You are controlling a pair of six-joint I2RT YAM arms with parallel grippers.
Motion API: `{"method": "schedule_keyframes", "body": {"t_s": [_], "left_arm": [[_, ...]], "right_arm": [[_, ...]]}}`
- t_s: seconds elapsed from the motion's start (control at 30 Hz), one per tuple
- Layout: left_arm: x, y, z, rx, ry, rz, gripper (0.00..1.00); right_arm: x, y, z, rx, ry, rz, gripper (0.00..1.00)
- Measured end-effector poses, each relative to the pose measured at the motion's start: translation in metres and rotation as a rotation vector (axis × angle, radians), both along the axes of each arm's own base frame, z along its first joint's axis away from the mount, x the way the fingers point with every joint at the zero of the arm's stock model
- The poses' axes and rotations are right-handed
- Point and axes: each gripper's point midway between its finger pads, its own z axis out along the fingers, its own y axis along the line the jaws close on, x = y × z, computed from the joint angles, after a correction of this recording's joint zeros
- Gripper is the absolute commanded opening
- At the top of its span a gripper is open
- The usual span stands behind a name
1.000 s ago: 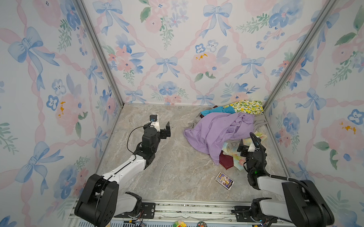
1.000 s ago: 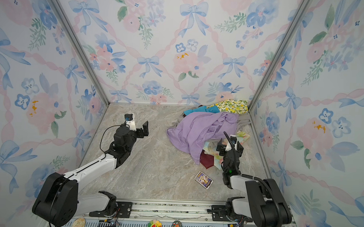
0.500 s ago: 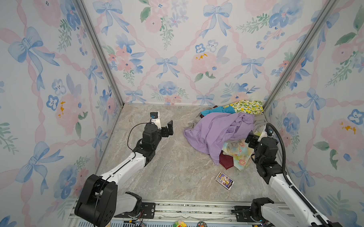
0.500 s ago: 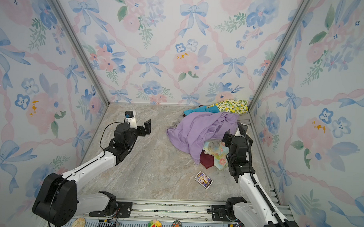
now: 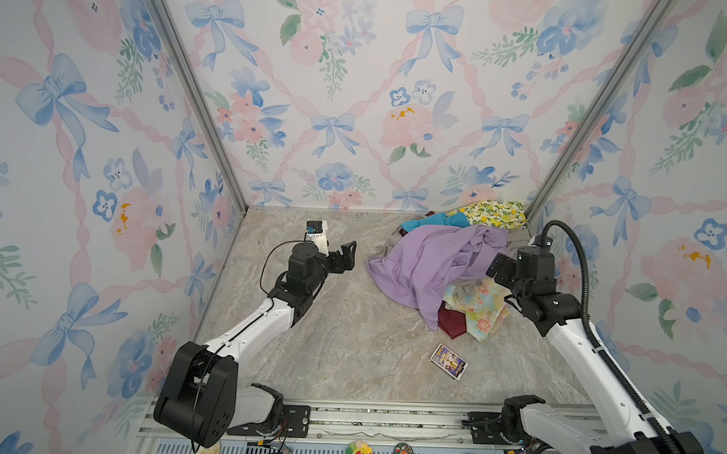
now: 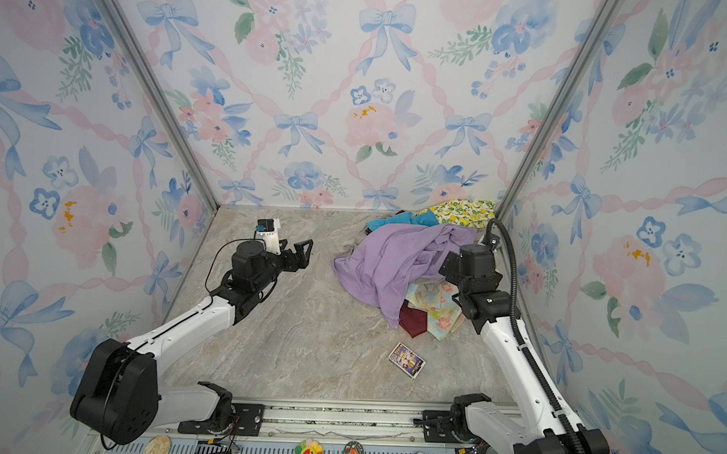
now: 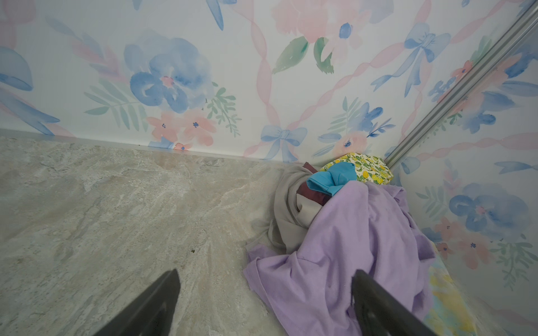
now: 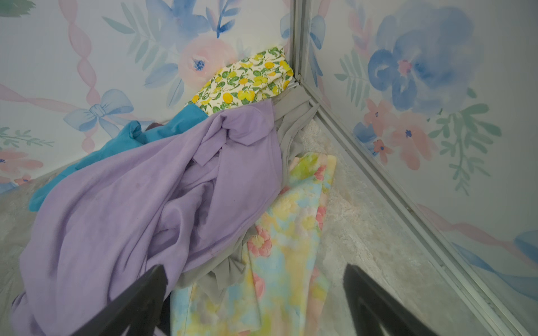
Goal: Pick out a specific cloth from the pile
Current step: 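Lower the right gripper into the pile while the left gripper advances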
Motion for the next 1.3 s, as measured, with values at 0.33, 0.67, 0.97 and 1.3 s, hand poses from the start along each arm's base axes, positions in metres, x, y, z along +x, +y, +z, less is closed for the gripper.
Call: {"method": "schedule_keyframes", "body": {"t_s": [0.33,0.67,0.97,1.3], "left_arm": [[-0.012,-0.034,-0.004,-0.007,0.041,-0.097,0.92],[-0.022,-0.076,-0.018,0.066,0.110,-0.205,0.91],[-0.029,-0.082,-0.033,0.116,0.151,-0.234,0.92],[-0.028,-0.082,-0.040,0.142,0.168,-0.240,0.92]], "right_arm": [[-0.045,0.048,-0.052,0.045,0.240,0.141,0.90],[-0.093,0.091,-0.113,-0.007,0.452,0.289,0.80],[-0.098,0.118,-0.165,-0.033,0.615,0.345,0.68],[-0.087,0.133,-0.193,-0.111,0.686,0.419,0.56]]}}
